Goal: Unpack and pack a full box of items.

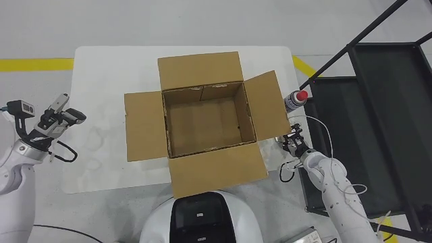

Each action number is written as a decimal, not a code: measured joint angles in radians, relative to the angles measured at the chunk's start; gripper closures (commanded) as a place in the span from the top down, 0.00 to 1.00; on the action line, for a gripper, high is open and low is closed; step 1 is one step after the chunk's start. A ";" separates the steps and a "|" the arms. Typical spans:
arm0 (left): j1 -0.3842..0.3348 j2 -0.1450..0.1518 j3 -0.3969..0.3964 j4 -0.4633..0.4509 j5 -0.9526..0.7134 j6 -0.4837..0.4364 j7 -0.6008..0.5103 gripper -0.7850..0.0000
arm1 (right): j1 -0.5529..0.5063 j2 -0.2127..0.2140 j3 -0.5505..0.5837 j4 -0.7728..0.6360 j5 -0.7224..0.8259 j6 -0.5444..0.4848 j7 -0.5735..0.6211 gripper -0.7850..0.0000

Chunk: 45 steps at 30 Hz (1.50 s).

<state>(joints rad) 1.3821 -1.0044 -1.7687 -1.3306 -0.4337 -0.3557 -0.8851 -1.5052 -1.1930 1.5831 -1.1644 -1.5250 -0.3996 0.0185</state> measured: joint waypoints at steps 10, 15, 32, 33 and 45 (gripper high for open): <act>0.000 0.000 0.000 0.000 0.000 0.000 0.000 1.00 | 0.003 0.003 -0.012 -0.008 0.011 0.007 -0.003 0.00; 0.000 0.000 0.000 0.000 0.000 0.000 0.000 1.00 | -0.022 0.007 0.002 -0.041 0.028 -0.007 -0.022 0.00; 0.000 0.000 0.000 0.000 0.000 0.000 0.000 1.00 | -0.118 0.021 0.059 -0.129 0.145 -0.063 -0.036 0.00; 0.000 0.000 0.000 0.000 0.000 0.000 0.000 1.00 | -0.123 0.021 0.056 -0.136 0.135 -0.062 -0.034 0.00; 0.000 0.000 0.000 0.000 0.000 0.000 0.000 1.00 | -0.176 0.019 0.001 -0.167 0.068 0.004 -0.049 0.00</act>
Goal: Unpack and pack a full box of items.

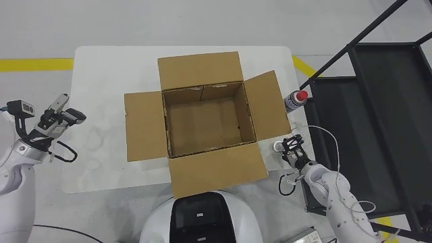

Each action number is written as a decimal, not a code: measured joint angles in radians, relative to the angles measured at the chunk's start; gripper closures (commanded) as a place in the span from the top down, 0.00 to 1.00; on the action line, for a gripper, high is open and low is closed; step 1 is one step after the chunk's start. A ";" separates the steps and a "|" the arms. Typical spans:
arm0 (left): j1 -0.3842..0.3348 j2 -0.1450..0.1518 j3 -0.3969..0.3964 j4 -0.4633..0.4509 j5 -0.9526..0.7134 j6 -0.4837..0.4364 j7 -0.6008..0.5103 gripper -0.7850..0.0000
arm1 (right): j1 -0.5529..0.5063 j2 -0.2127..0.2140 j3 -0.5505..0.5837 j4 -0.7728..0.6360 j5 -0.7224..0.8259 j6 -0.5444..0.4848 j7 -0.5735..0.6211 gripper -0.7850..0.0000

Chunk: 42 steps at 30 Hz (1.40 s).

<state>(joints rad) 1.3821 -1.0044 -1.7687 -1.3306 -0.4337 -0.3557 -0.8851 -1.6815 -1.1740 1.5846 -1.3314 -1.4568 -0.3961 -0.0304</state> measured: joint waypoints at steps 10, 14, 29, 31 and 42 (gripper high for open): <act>0.000 0.000 0.000 0.000 0.000 0.000 0.000 1.00 | 0.000 0.000 0.011 0.009 0.096 -0.029 -0.006 0.00; 0.000 0.000 0.000 0.000 0.000 0.000 0.000 1.00 | -0.010 0.005 0.049 0.010 0.181 -0.081 -0.007 0.00; 0.000 0.000 0.000 0.000 0.000 0.000 0.000 1.00 | -0.161 0.018 0.217 -0.254 0.461 -0.184 -0.064 0.00; 0.000 0.000 0.000 0.000 0.000 0.000 0.000 1.00 | -0.172 0.017 0.222 -0.296 0.481 -0.177 -0.069 0.00; 0.000 0.000 0.000 0.000 0.000 0.000 0.000 1.00 | -0.150 0.012 0.211 -0.425 0.461 -0.070 -0.068 0.00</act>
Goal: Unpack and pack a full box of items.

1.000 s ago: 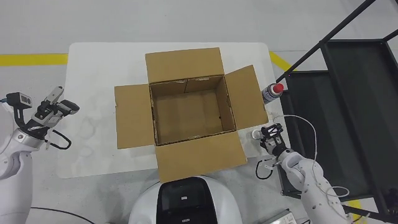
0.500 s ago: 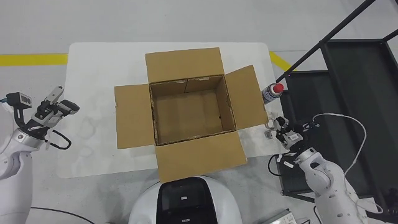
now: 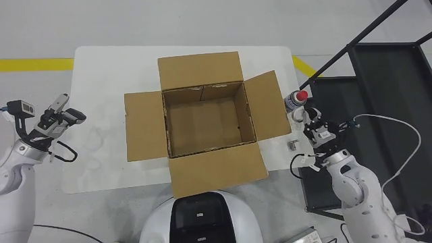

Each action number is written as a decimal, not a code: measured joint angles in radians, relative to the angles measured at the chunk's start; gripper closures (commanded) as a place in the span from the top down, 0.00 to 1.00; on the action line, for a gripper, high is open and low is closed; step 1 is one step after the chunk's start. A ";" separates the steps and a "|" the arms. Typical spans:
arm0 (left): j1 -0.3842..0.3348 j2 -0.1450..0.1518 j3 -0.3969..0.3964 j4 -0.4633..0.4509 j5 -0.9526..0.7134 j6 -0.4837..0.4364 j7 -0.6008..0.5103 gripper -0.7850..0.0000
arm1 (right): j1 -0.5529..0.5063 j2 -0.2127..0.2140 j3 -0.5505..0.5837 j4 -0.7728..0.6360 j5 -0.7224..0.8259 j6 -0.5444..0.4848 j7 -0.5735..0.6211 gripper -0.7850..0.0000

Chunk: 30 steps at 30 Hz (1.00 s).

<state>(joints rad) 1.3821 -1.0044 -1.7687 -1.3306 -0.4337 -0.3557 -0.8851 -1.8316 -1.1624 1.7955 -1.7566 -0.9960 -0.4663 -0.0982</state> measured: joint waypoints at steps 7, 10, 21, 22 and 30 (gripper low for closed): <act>0.000 0.000 0.000 0.000 0.000 0.000 0.000 1.00 | 0.029 -0.003 -0.060 -0.085 -0.037 0.000 0.021 0.00; 0.000 0.000 0.000 0.000 0.000 0.000 0.000 1.00 | 0.040 -0.005 -0.111 -0.119 -0.066 -0.006 0.039 0.00; 0.000 0.000 0.000 0.000 0.000 0.000 0.000 1.00 | 0.108 -0.020 -0.368 -0.140 -0.326 0.066 0.080 0.00; 0.000 0.000 0.000 0.000 0.000 0.000 0.000 1.00 | 0.117 -0.021 -0.390 -0.132 -0.347 0.076 0.083 0.00; 0.000 0.000 0.000 0.000 0.000 0.000 0.000 1.00 | 0.272 -0.047 -0.562 0.006 -0.433 0.176 0.182 0.00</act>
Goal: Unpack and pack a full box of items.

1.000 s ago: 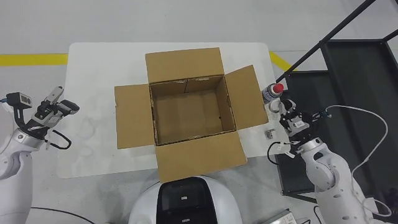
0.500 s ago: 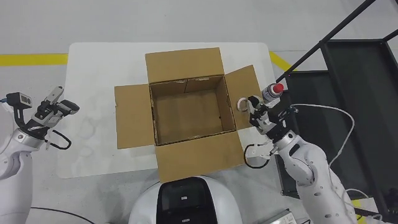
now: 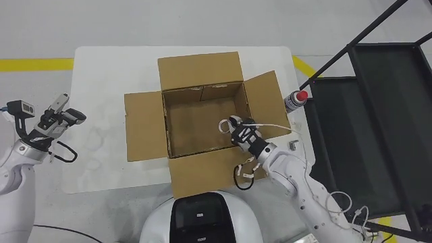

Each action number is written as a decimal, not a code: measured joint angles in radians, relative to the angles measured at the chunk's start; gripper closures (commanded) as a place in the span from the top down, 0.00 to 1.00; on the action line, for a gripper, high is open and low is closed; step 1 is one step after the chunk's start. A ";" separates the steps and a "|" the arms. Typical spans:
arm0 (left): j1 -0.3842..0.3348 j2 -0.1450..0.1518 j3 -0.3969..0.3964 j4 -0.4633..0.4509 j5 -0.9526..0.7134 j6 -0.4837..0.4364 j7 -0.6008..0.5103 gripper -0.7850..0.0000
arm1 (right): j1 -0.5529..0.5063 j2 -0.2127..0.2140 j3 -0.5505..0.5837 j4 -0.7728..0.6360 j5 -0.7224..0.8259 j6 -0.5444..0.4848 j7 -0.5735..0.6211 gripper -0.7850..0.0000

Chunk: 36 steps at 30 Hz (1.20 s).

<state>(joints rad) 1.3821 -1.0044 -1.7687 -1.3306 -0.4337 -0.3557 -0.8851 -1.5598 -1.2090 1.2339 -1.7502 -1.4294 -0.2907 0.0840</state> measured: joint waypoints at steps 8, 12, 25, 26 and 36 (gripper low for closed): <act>0.000 0.000 0.000 0.000 0.000 0.000 0.000 1.00 | 0.099 -0.019 -0.061 0.090 0.031 0.068 0.031 1.00; 0.000 0.000 0.000 0.000 0.000 0.000 0.000 1.00 | 0.093 -0.018 -0.054 0.082 0.046 0.051 0.011 1.00; 0.000 0.000 0.000 0.000 0.000 0.000 0.000 1.00 | -0.153 0.039 0.186 -0.139 0.131 -0.317 -0.176 1.00; 0.000 0.000 0.000 0.000 0.000 0.000 0.000 1.00 | -0.180 0.044 0.212 -0.159 0.133 -0.341 -0.195 1.00; 0.000 0.000 0.000 0.000 0.000 0.000 0.000 1.00 | -0.440 0.072 0.496 -0.178 0.008 -0.366 -0.467 1.00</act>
<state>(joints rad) 1.3821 -1.0044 -1.7687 -1.3306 -0.4337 -0.3557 -0.8851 -2.0000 -1.1369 1.7300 -1.9278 -1.4215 -0.6563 -0.3834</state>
